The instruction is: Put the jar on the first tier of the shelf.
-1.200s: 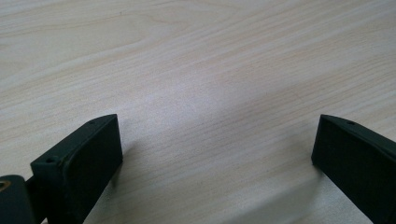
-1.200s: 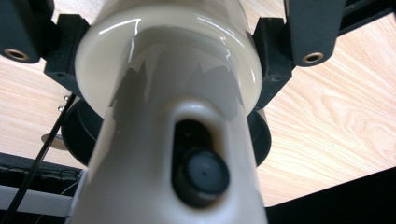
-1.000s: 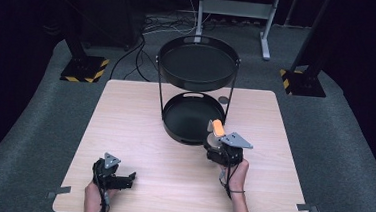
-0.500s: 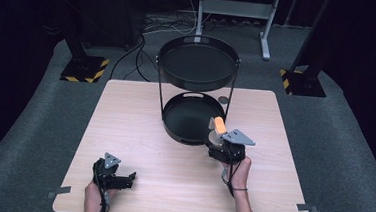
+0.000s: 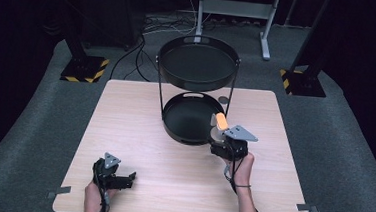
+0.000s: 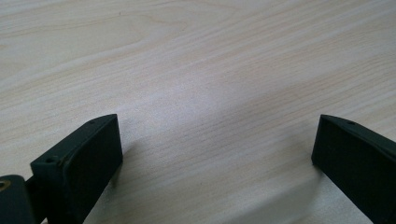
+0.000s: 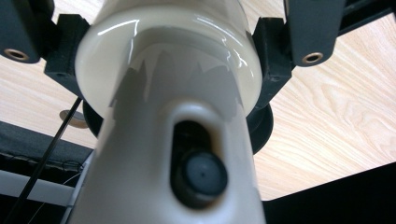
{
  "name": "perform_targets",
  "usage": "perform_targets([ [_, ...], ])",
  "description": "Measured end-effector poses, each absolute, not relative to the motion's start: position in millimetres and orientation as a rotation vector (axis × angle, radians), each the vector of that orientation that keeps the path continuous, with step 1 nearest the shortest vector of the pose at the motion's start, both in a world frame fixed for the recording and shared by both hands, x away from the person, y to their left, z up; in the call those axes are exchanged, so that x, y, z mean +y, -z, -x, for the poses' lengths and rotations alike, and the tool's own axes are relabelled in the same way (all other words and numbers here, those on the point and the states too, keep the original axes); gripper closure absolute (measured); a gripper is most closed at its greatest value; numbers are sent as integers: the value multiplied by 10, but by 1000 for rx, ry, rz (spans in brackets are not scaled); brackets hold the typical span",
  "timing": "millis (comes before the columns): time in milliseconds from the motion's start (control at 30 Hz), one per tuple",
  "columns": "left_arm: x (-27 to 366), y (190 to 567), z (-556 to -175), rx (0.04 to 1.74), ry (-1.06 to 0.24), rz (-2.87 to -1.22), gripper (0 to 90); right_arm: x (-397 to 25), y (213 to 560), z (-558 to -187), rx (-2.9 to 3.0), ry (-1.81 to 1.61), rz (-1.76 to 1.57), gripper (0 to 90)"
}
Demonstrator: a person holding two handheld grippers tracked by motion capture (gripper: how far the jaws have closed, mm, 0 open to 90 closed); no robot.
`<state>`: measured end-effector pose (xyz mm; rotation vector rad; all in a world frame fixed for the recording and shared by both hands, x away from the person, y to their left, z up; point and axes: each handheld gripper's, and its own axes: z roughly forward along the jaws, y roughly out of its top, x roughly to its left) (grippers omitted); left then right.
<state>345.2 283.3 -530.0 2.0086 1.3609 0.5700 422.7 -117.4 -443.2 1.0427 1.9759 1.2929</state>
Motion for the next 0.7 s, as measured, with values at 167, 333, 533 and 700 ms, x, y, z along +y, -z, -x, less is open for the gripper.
perform_targets([
  [167, 2834, 5300, -3453, 1360, -570, -2010, 13, -1168, 4379, -4253, 1979, -1285, -1034, 293],
  [333, 2834, 5300, -3453, 1360, -570, -2010, 13, -1159, 4336, -4273, 1982, -1286, -1026, 293],
  [533, 2834, 5300, -3453, 1360, -569, -2011, 13, -1148, 4316, -4310, 1982, -1286, -1025, 293],
  [700, 2834, 5300, -3453, 1360, -570, -2011, 13, -1137, 4308, -4345, 1989, -1285, -1023, 293],
])
